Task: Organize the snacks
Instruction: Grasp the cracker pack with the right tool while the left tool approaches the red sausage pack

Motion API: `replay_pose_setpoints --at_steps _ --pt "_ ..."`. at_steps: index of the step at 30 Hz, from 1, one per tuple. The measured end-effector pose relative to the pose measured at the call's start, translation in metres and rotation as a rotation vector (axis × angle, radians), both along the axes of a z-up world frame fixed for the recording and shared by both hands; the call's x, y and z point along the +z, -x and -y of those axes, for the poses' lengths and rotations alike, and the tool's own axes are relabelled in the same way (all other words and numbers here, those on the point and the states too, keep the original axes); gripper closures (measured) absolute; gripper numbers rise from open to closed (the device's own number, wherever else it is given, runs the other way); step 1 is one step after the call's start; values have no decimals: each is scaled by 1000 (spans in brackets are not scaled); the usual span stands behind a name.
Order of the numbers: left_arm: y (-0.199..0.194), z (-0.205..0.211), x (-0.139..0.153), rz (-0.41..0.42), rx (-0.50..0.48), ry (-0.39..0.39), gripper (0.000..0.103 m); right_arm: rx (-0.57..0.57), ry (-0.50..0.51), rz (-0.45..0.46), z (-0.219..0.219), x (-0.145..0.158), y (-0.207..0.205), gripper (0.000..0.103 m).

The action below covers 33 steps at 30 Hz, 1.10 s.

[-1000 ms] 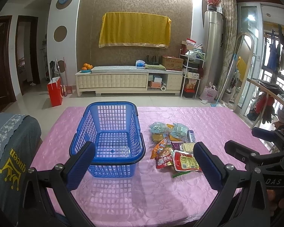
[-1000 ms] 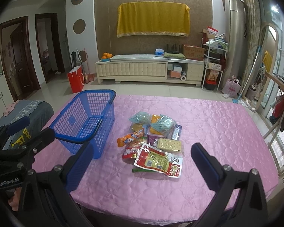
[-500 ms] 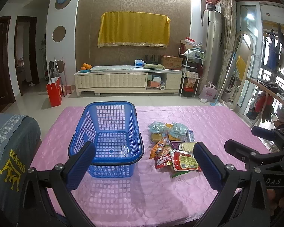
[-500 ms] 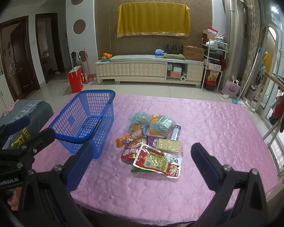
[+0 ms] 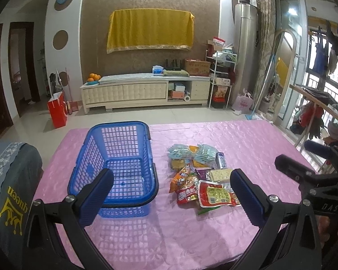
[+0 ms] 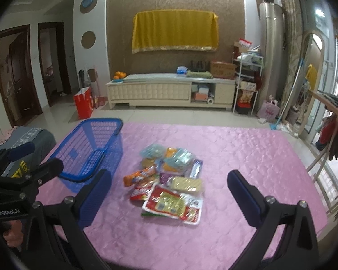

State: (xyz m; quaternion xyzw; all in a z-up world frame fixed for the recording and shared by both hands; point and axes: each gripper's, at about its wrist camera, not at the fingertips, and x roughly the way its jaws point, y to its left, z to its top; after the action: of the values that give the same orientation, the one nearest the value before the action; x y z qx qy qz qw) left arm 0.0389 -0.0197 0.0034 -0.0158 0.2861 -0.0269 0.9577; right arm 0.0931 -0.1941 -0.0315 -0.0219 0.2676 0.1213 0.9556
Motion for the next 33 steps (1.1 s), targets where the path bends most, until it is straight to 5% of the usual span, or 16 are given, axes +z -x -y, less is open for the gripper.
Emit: replay_pose_setpoints --at_steps 12,33 --pt "-51 58 -36 -138 -144 -65 1 12 -10 -123 38 -33 -45 0" --pt "-146 82 -141 -410 -124 -55 1 306 115 -346 39 -147 -161 0"
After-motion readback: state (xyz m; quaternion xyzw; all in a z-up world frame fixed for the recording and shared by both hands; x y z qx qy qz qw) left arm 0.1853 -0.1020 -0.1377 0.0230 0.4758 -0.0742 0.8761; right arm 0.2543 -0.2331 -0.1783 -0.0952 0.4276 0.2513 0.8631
